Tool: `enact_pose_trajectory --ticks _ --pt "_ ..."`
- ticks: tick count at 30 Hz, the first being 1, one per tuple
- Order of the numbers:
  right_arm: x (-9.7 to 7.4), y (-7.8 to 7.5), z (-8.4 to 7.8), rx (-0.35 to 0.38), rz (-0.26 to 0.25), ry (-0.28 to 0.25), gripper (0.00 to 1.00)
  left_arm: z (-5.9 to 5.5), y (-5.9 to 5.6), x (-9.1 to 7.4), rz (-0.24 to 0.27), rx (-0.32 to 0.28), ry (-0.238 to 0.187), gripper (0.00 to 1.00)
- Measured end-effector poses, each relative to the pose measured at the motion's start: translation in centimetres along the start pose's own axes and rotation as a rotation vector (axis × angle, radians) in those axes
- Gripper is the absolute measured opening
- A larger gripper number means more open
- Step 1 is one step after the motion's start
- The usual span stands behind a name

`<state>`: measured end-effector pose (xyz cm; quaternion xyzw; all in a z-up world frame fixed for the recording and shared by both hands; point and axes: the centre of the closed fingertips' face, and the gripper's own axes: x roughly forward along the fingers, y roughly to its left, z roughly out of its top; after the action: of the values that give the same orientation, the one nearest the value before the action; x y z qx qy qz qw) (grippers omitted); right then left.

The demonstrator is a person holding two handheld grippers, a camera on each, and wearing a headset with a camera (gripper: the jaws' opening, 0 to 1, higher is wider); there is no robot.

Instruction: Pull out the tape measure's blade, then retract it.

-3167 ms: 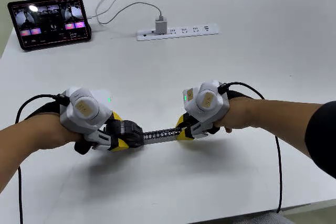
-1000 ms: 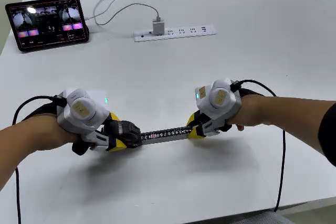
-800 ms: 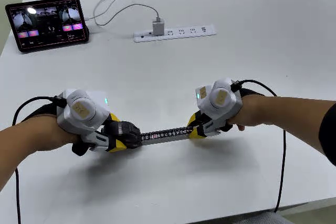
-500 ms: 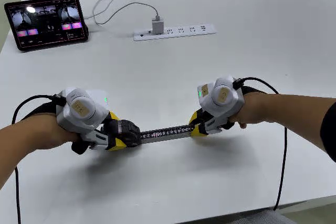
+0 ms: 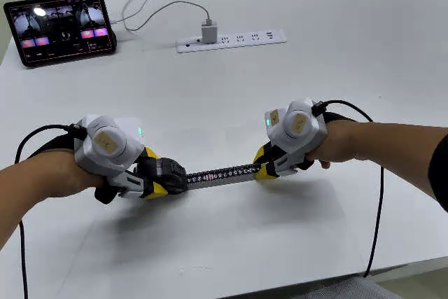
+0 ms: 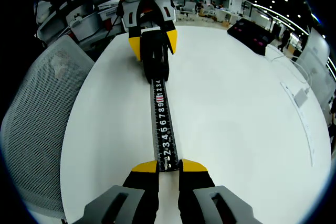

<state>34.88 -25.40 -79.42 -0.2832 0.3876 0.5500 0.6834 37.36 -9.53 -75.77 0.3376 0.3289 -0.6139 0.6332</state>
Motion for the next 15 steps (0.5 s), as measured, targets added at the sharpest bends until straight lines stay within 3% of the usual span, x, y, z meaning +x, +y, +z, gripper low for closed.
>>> enact_pose_trajectory --ticks 15 --pt "-0.27 -0.16 -0.37 0.001 0.000 0.003 0.09 -0.04 0.06 0.06 0.000 0.000 0.002 0.32"
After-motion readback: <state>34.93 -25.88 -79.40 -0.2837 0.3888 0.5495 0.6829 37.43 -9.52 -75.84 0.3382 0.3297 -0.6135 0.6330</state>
